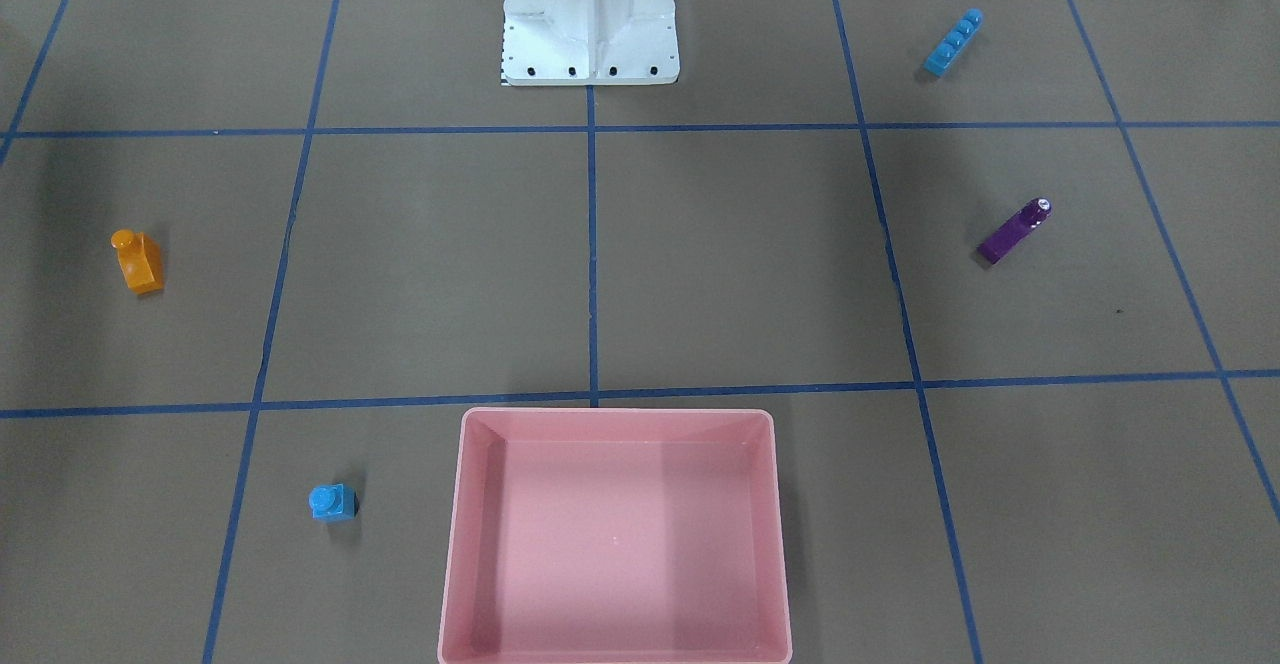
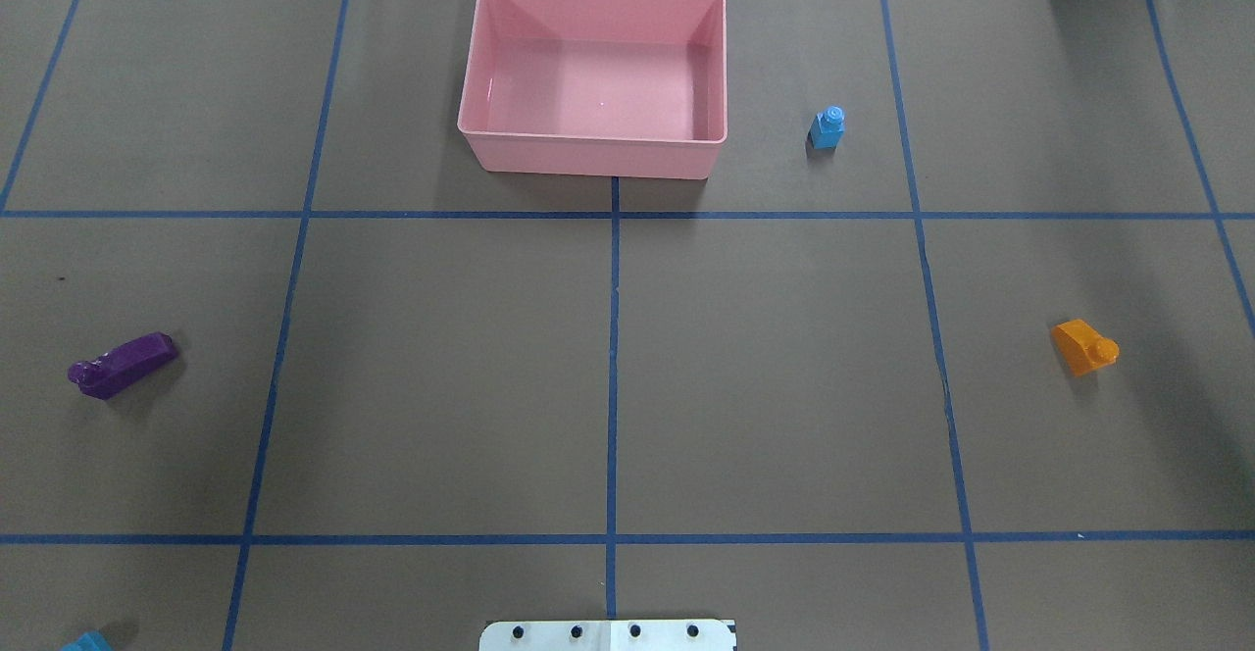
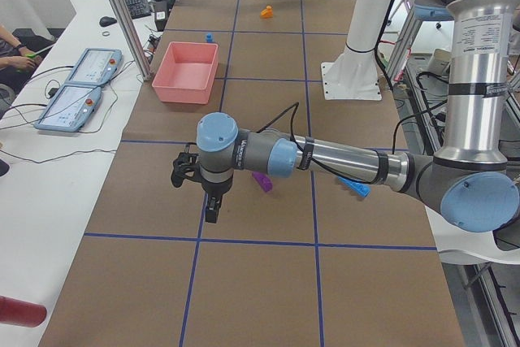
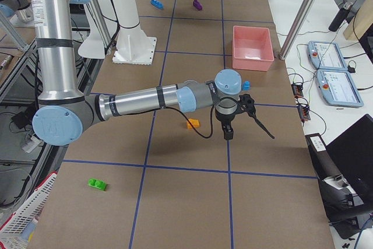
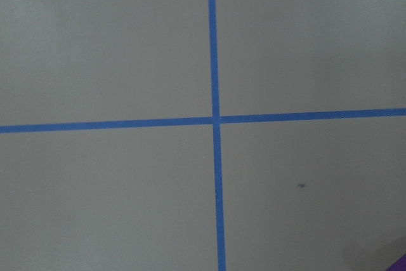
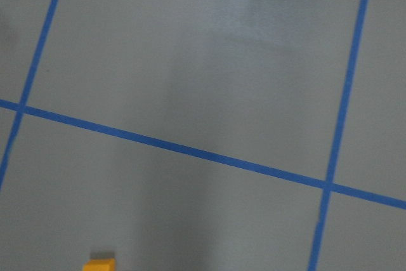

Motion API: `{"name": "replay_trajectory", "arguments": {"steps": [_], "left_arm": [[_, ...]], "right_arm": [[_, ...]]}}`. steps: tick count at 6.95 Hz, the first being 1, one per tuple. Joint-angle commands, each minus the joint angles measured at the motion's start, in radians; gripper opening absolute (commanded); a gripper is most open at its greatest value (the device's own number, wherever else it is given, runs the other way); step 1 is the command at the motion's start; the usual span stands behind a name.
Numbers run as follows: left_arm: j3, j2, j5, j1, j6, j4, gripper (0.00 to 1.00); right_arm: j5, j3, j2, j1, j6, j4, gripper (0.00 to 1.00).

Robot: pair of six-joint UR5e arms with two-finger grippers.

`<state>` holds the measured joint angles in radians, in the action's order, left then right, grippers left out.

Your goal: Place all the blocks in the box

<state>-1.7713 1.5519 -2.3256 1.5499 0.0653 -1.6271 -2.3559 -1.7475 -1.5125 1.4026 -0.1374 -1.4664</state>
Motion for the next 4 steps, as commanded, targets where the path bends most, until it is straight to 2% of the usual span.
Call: {"name": "replay_trajectory", "arguments": {"steps": [1, 3, 4], "left_arm": [[-0.011, 0.008, -0.050, -0.022, -0.001, -0.045, 1.00], [-0.001, 0.008, -0.089, -0.024, 0.002, -0.039, 1.00], [0.000, 0.008, -0.087, -0.025, 0.002, -0.039, 1.00]], "right_arm": [[0.054, -0.043, 0.068, -0.207, -0.358, 0.046, 1.00], [0.070, -0.055, 0.023, -0.292, -0.380, 0.150, 1.00], [0.122, -0.053, -0.035, -0.338, -0.375, 0.257, 1.00]]}}
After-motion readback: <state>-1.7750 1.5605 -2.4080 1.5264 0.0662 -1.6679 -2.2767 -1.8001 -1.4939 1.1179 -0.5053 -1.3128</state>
